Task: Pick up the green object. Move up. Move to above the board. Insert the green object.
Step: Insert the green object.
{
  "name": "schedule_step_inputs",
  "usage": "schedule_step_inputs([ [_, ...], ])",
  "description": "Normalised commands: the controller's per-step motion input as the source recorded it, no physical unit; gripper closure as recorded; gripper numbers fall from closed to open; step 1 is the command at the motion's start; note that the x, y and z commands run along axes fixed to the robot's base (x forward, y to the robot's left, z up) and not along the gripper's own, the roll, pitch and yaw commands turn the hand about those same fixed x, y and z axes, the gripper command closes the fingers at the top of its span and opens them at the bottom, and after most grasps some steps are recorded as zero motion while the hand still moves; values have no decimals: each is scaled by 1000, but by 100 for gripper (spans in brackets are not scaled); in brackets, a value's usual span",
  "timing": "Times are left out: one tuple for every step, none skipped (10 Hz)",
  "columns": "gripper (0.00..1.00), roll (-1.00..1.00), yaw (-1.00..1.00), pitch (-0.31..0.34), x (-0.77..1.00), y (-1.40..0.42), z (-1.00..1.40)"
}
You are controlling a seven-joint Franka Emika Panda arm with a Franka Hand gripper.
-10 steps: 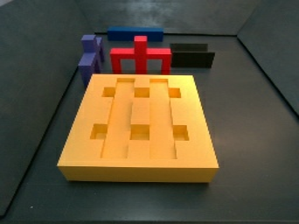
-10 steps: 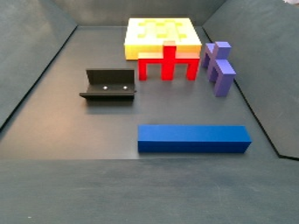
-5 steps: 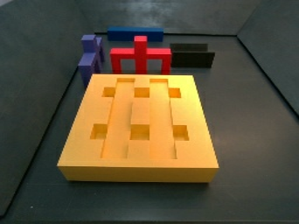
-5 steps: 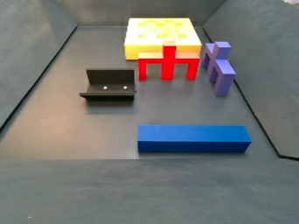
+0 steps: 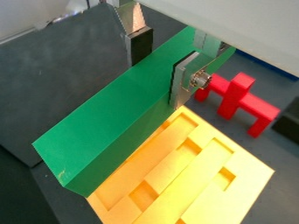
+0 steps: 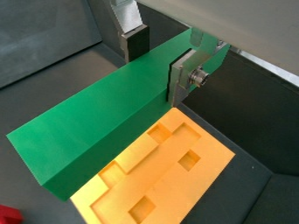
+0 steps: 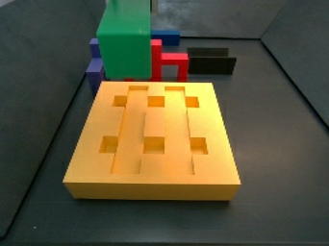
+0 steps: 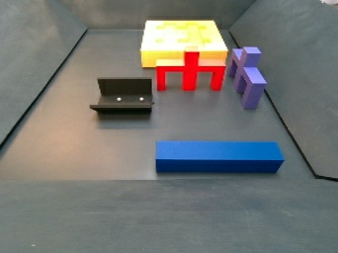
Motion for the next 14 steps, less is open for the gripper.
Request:
schedule_step_inputs([
  [100, -446, 251, -19, -134, 0, -226],
  [100, -419, 203, -43, -126, 0, -271],
  [100, -321, 0, -116, -163, 111, -500],
  [100, -169, -26, -87, 0, 54, -806],
  [100, -117, -137, -69, 0, 69, -891],
  [100, -117, -240, -69, 34, 83, -854],
  [100, -146, -237, -89, 0, 94, -711],
  [100, -81, -229, -81, 0, 0, -529],
  [100, -60, -220, -51, 46, 0, -474],
  [100, -40, -171, -9, 23, 0, -357],
  [100, 0, -94, 0, 0, 0, -197],
  [100, 0, -20, 0, 0, 0, -43],
  [100, 0, 0, 0, 0, 0, -23],
  [100, -31, -49, 0, 0, 0, -114],
])
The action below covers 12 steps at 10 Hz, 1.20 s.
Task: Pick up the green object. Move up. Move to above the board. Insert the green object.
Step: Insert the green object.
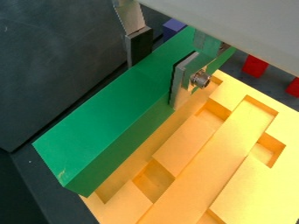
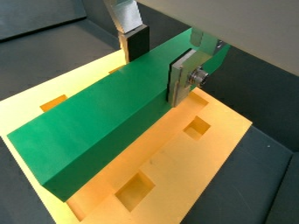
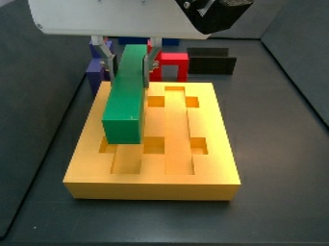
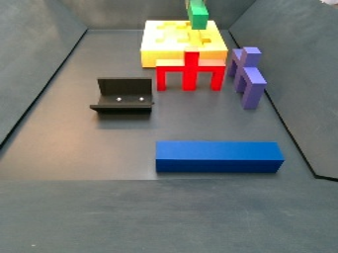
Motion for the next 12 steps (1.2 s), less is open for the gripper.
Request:
schedule_step_inputs([
  [100, -36, -109, -1, 0, 0, -149],
  [100, -31, -146, 0, 0, 0, -166],
  [100, -16, -160, 0, 0, 0, -160],
  [100, -17, -154, 0, 0, 0, -174],
  [100, -74, -120, -43, 0, 0, -257],
  [100, -100, -77, -69, -11, 0, -286],
  [100, 0, 0, -36, 0, -31, -283],
  [100, 119, 66, 0, 160, -74, -271],
  [100, 270, 203, 14, 174, -117, -311],
  [100, 334, 146, 29, 43, -163, -137],
  [100, 414, 129, 24, 74, -129, -129],
  [100, 450, 94, 13, 0, -123, -154],
])
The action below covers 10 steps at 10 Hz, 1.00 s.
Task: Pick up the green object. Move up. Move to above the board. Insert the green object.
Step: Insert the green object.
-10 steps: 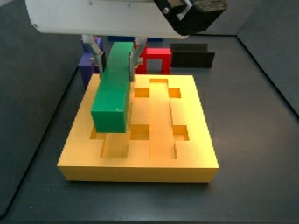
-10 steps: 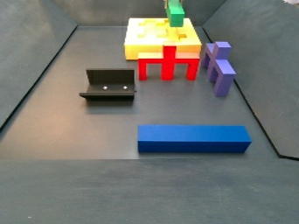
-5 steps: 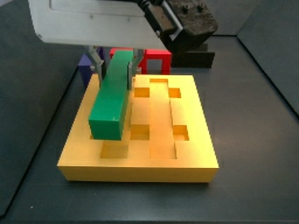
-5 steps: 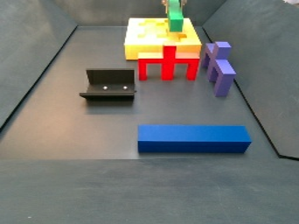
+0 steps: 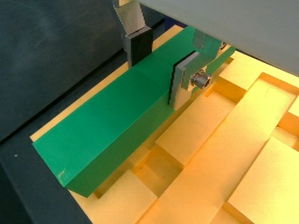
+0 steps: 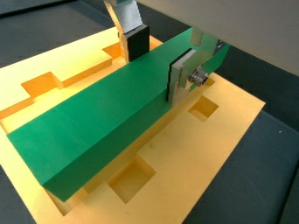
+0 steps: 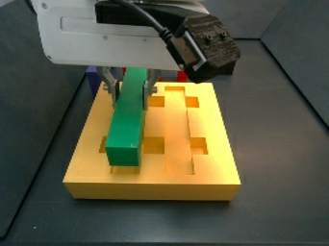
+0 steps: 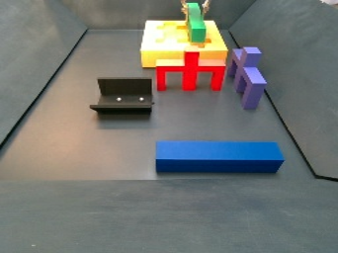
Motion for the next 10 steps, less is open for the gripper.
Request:
schedule_step_inputs([
  [100, 400, 0, 41, 0, -20, -94],
  [100, 349, 0, 51, 29, 0, -91],
  [100, 146, 0, 36, 143, 0, -191],
  [100, 14, -6, 26, 174, 0, -274],
  [100, -13, -23, 0, 160, 0, -306],
  [100, -26, -49, 0, 77, 0, -343],
  [100, 0, -109, 0, 0, 0, -237],
  [100, 0, -126, 0, 0, 69, -134],
  [100, 0, -114, 0, -89, 77, -131],
  [100, -7, -120, 0, -191, 71, -120],
])
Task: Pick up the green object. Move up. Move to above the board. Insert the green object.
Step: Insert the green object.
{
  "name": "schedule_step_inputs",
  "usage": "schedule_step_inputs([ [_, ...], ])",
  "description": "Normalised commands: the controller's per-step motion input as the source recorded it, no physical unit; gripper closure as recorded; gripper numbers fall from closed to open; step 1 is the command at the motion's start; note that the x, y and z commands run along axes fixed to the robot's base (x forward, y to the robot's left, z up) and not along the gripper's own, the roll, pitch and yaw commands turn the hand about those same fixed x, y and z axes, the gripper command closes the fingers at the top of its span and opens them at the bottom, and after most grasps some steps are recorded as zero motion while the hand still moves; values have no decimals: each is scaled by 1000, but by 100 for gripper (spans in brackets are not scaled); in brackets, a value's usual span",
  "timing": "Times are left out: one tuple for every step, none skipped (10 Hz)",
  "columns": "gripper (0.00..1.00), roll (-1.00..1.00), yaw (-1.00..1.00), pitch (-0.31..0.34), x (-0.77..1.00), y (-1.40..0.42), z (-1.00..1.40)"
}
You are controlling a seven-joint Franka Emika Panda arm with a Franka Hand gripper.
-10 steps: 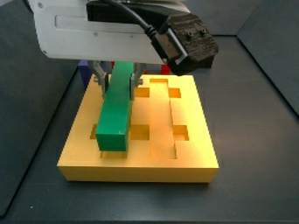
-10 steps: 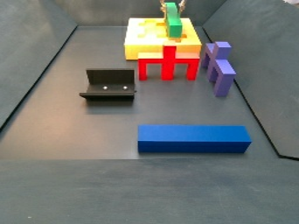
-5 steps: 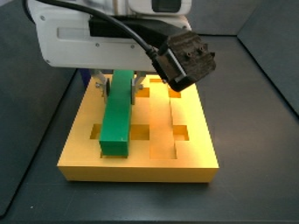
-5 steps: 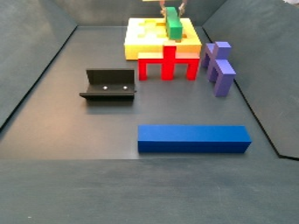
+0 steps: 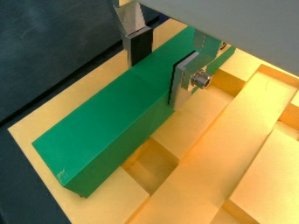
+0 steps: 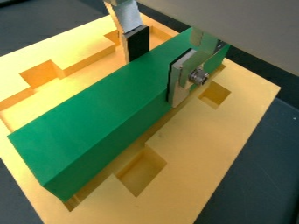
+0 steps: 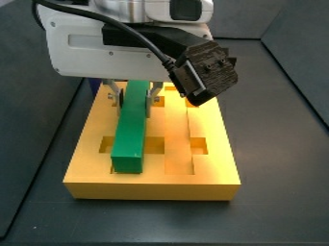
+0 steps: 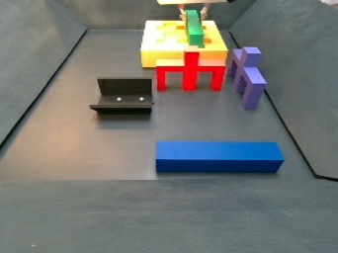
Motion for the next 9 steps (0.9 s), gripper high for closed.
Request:
schedule_step_inputs([
  [100, -19, -126, -4, -240, 91, -129],
  [100, -26, 0, -97, -320, 0, -114],
  [100, 0, 0, -41, 9, -109, -246],
  [100, 0, 0, 0, 226, -160, -343],
  [100, 0, 0, 0, 166, -249, -260],
  [100, 0, 0, 0, 86, -229, -226],
  [100, 0, -17, 0, 0, -63, -283],
  [100, 0, 0, 0, 0, 0, -171],
  [100, 0, 0, 0, 0, 0, 0],
])
